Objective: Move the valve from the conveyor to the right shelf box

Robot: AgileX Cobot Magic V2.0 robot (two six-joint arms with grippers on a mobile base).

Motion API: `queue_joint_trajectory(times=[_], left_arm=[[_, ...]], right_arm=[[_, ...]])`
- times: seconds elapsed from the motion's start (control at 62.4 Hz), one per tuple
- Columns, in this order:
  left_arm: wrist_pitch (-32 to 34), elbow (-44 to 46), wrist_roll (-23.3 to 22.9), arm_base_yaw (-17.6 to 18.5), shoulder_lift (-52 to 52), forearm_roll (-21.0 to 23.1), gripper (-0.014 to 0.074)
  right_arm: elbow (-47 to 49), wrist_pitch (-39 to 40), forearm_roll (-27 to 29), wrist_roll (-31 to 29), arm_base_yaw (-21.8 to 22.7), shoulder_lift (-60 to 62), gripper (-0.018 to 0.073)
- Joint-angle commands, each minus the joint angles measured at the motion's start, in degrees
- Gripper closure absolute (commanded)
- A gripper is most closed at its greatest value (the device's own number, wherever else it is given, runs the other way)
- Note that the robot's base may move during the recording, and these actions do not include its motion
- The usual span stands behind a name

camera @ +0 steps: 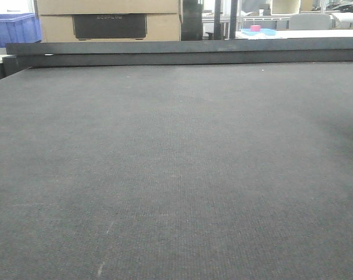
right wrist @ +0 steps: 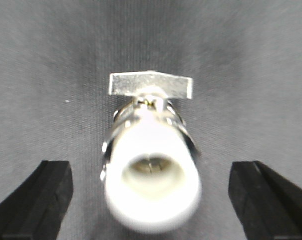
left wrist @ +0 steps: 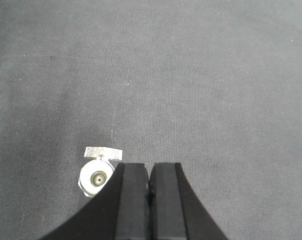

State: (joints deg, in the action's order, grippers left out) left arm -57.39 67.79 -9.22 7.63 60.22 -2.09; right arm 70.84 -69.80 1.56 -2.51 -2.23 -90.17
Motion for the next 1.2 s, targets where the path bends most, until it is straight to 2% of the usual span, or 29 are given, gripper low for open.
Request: queue_joint_trajectory(times=[0.0, 0.192, 0.352, 0.513, 0.929, 0.977, 1.041, 1.121, 1.185], left_arm=[[0.97, 0.40, 0.00, 0.04, 0.05, 0.34, 0.0708], [0.97, 0.40, 0.00, 0.04, 0.05, 0.34, 0.0708], [0.97, 0.40, 0.00, 0.04, 0.05, 0.34, 0.0708], [0.97, 0.40, 0.00, 0.04, 0.05, 0.34, 0.0708], [0.97, 0.40, 0.00, 0.04, 0.05, 0.34, 0.0708], [0.97, 0.40, 0.00, 0.04, 0.05, 0.34, 0.0708], [0.97, 0.40, 0.00, 0.04, 0.05, 0.34, 0.0708], [0.83, 0.40, -0.83, 0.04, -0.02, 0.34, 0.0708], [0.26, 0.40, -5.32, 0.04, 0.08, 0.34, 0.0708]], right_arm=[[0.33, -0.17, 1.34, -0.51, 0.32, -2.38, 0.0041], [0.33, -0.17, 3.57, -0.51, 0.32, -5.03, 0.0041], [0.33, -0.01, 3.01, -0.51, 0.32, -5.03, 0.0043], [0.33, 0.12, 0.18, -0.51, 0.32, -5.03, 0.0043], [0.33, 2.14, 0.19, -0.51, 0.32, -5.03, 0.0048], [0.33, 2.23, 0.19, -0.51, 0.32, -5.03, 0.0080], [0.33, 2.27, 0.19, -0.51, 0.32, -5.12, 0.0185], [0.33, 2.27, 0.19, -0.51, 0.32, -5.26, 0.0427], [0.33, 2.27, 0.19, -0.51, 0.32, -5.26, 0.0626]])
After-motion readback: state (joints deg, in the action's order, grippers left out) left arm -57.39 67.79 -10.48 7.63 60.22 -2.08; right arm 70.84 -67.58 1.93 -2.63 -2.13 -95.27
